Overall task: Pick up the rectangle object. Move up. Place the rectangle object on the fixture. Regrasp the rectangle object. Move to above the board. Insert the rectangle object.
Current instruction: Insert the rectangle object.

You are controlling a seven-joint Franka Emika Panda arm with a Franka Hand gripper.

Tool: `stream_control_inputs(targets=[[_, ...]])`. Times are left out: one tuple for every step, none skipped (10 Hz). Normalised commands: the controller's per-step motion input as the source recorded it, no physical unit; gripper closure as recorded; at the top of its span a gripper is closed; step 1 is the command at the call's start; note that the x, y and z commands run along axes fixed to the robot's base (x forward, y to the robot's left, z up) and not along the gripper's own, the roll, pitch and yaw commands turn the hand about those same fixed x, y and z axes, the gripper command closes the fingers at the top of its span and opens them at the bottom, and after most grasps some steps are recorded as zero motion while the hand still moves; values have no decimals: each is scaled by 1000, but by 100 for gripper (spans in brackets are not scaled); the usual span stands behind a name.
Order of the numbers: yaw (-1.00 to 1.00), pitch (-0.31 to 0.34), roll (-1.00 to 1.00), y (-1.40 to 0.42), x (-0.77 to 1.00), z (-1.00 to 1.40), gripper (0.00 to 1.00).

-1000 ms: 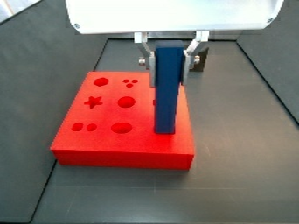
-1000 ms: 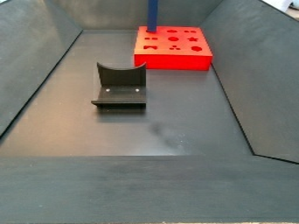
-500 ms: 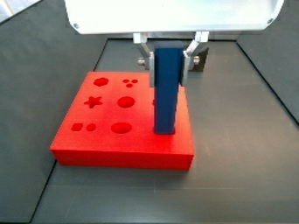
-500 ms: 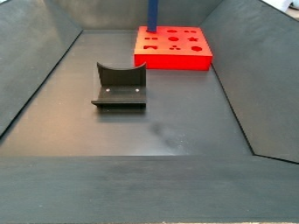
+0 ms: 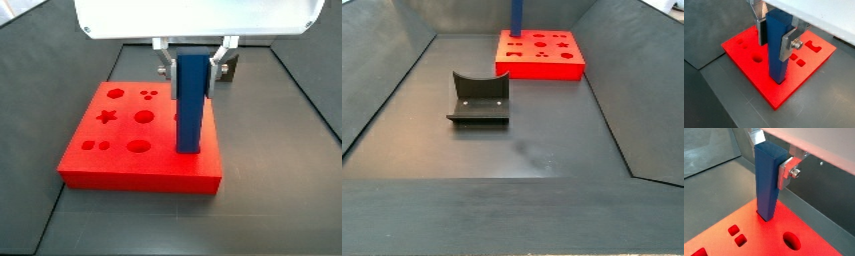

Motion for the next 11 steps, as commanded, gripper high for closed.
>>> stream_control_inputs(targets=[[-49, -14, 24, 0, 46, -94, 100], [-9, 0, 53, 0, 26, -143, 100], [0, 0, 69, 0, 20, -166, 100], [0, 0, 67, 0, 6, -166, 100], [0, -6, 63, 0, 3, -160, 100], [0, -4, 63, 0, 0, -160, 100], [0, 0, 66, 0, 0, -166, 100], [0, 0, 71, 0, 31, -186, 100], [0, 0, 69, 0, 109, -189, 100], [0, 0, 71, 0, 151, -171, 100], [0, 0, 76, 0, 220, -149, 100]])
